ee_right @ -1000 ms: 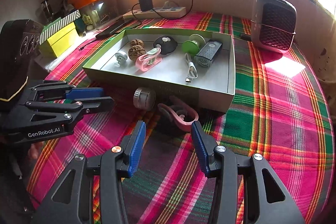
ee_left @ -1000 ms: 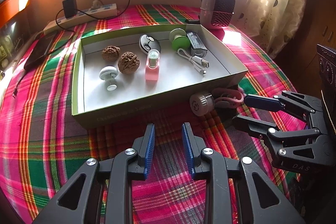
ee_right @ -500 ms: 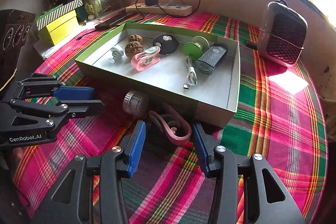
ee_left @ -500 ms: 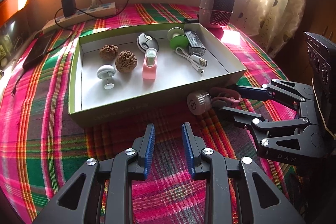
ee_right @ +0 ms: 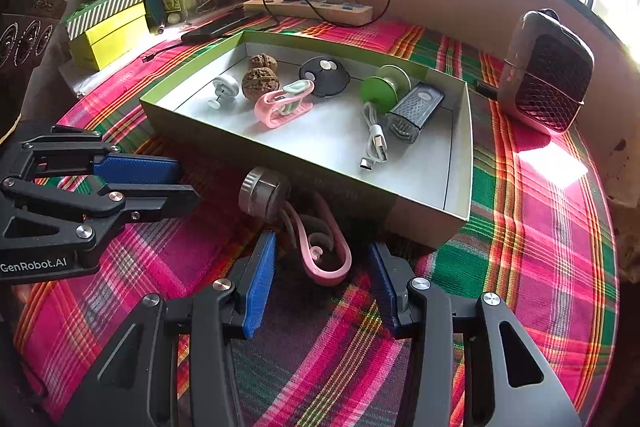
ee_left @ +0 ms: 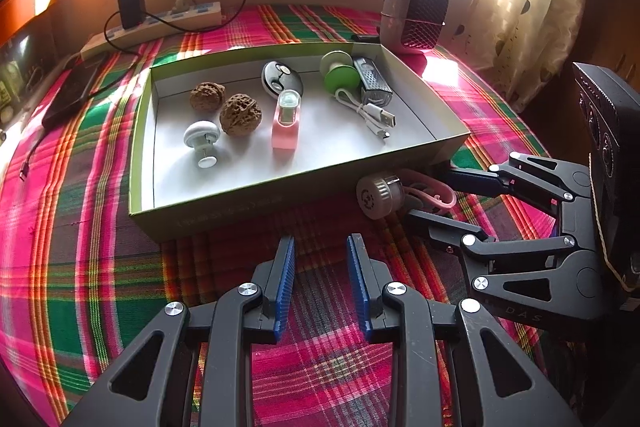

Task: Organize objects
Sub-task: 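Close the right gripper on the pink hook while the left approaches the white jar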

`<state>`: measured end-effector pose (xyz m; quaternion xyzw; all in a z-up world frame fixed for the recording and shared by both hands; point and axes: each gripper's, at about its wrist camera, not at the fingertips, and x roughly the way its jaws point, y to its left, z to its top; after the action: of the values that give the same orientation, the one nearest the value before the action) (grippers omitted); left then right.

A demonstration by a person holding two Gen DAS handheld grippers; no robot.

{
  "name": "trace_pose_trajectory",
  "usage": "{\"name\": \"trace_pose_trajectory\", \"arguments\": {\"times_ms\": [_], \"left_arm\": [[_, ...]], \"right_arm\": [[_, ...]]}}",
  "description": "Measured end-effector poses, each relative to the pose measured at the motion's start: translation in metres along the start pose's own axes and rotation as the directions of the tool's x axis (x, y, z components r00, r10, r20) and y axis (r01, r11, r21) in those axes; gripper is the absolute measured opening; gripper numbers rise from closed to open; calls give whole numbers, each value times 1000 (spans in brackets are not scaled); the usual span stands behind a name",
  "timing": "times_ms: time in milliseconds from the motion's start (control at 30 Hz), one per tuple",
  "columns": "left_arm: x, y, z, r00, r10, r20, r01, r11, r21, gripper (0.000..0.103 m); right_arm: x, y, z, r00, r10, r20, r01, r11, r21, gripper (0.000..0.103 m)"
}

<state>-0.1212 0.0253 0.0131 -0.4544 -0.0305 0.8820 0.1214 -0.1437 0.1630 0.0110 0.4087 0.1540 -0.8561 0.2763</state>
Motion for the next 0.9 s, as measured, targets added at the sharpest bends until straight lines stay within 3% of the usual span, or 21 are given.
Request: {"name": "trace_pose_trajectory", "arguments": {"times_ms": [100, 167, 267, 533, 667, 900], "left_arm": [[0, 0, 0, 1000, -4, -1, 4, 1000, 0, 25], [-1, -1, 0, 1000, -7, 1, 7, 1000, 1, 25], [-2, -3, 0, 1000, -16, 4, 16, 1000, 5, 25], [-2, -9, 3, 1000, -30, 5, 30, 1000, 11, 25], [-2, -13, 6, 998, -55, 11, 55, 998, 8, 32], [2, -26, 11, 998, -53, 16, 52, 998, 26, 34]], "right_arm": [[0, 2, 0, 1000, -14, 1, 14, 1000, 1, 44], [-1, 2, 0, 1000, -26, 4, 26, 1000, 1, 32], [-2, 2, 0, 999, -37, 5, 36, 999, 7, 25], [-5, 2, -5, 999, -42, 1, 41, 999, 19, 24], [-9, -1, -10, 998, -55, -5, 55, 997, 46, 24], [-17, -6, -19, 997, -80, -11, 80, 994, 75, 24]]}}
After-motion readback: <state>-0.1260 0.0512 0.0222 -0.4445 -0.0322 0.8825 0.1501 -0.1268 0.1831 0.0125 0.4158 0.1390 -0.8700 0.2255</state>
